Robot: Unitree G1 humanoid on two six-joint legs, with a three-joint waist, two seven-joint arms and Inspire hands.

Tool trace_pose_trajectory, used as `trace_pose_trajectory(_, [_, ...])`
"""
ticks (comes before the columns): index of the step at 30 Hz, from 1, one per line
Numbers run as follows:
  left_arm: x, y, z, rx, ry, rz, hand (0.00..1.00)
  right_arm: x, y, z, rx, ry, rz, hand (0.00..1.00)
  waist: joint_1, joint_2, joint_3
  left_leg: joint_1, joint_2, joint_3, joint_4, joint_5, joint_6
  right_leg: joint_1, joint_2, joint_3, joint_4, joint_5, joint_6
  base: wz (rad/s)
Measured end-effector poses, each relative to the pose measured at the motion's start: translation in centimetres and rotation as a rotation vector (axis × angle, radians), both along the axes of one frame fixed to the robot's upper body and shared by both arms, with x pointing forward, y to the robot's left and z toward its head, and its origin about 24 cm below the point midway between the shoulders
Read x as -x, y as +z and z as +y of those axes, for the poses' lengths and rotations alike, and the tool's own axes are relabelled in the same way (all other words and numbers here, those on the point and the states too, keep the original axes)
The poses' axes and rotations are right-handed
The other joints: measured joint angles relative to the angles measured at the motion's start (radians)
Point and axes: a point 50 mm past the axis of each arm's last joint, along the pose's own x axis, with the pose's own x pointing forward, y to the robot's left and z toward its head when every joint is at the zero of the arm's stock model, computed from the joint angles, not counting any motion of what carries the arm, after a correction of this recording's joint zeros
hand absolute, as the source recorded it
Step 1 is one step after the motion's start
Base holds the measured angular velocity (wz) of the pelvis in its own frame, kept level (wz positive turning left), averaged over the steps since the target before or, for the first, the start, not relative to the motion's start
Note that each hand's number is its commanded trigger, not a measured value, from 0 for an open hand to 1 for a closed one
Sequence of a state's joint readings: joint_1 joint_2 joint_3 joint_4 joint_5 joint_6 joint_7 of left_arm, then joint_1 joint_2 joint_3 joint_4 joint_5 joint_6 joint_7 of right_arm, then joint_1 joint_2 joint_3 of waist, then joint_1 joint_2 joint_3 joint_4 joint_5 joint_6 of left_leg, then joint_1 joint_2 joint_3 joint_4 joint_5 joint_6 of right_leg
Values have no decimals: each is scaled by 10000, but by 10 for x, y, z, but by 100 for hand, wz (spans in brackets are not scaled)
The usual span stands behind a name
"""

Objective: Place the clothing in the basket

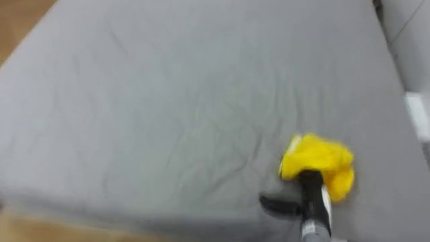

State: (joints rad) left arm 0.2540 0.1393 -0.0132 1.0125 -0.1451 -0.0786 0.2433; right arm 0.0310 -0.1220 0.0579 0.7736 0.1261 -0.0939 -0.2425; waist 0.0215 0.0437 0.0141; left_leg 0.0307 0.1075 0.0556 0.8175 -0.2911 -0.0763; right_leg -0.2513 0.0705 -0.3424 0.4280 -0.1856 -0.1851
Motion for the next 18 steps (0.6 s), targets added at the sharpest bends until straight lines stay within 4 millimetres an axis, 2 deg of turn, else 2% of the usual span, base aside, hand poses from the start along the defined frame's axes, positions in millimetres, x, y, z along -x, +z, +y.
trace_pose_trajectory(1, [-2,0,-2,42,-10,-87,0,1,0,-1,71,-29,-9,0,-16,-23,1,-244,-9,44,-60,-169,53,200,0,88,-183,14,35,-12])
trace_pose_trajectory(2, [-3,0,-2,55,-15,-198,0,-1,2,-2,227,-12,-67,0,96,-132,-7,-745,-12,303,-373,-485,169,467,-22,362,-411,8,83,-42])
trace_pose_trajectory(3, [-3,1,-2,47,7,-216,0,-5,6,-1,401,23,-273,0,158,-171,-4,-1302,16,383,-721,-603,270,691,-29,584,-662,30,130,-50])
trace_pose_trajectory(4, [-3,1,-2,53,56,-213,0,-8,8,-1,542,56,-396,0,165,-190,8,-1536,2,385,-992,-642,236,791,-36,676,-761,47,159,-45])
trace_pose_trajectory(5, [-1,0,-1,86,235,-192,0,-13,12,-1,687,-11,-618,0,148,-240,27,-1949,-5,389,-1747,-640,226,974,-44,847,-966,63,225,-37])
trace_pose_trajectory(7, [4,0,-1,86,293,-131,0,-21,19,-2,922,-120,-989,0,160,-249,-28,-2397,-78,401,-3220,-371,247,1010,-134,1083,-1041,17,354,-38])
trace_pose_trajectory(8, [9,0,-2,94,329,-21,0,-25,24,-3,1044,-211,-1255,0,204,-327,-86,-2532,-220,404,-3789,520,378,991,-236,1305,-1029,-29,471,-40])
trace_pose_trajectory(9, [14,0,-1,89,373,80,0,-29,29,-3,1153,-315,-1555,0,298,-368,-179,-2415,-360,421,-4243,816,591,994,-319,1481,-1082,-31,589,-31])
trace_pose_trajectory(11, [10,0,-1,156,366,-7,0,-33,35,-6,1374,-572,-1886,0,291,-416,-190,-2273,-539,442,-4658,1026,694,1012,-424,1518,-1352,62,722,0])
trace_pose_trajectory(12, [8,0,0,233,348,-62,0,-35,37,-8,1528,-758,-1996,0,333,-449,-186,-2165,-694,430,-5000,1150,732,1010,-504,1515,-1409,87,768,7])
trace_pose_trajectory(13, [8,0,-1,259,336,-66,0,-35,37,-9,1668,-780,-2024,0,360,-461,-177,-2096,-715,431,-5182,1209,747,1015,-537,1526,-1458,91,789,4])
trace_pose_trajectory(14, [8,0,-1,334,345,-72,0,-35,38,-10,1913,-832,-2074,0,343,-479,-168,-1999,-836,436,-5434,1283,764,1057,-570,1530,-1598,112,822,4])
trace_pose_trajectory(18, [11,-2,-2,588,587,120,0,-38,42,-13,2471,-1064,-2225,0,347,-510,-123,-1866,-906,410,-5825,1338,777,1185,-590,1490,-1926,121,872,4])
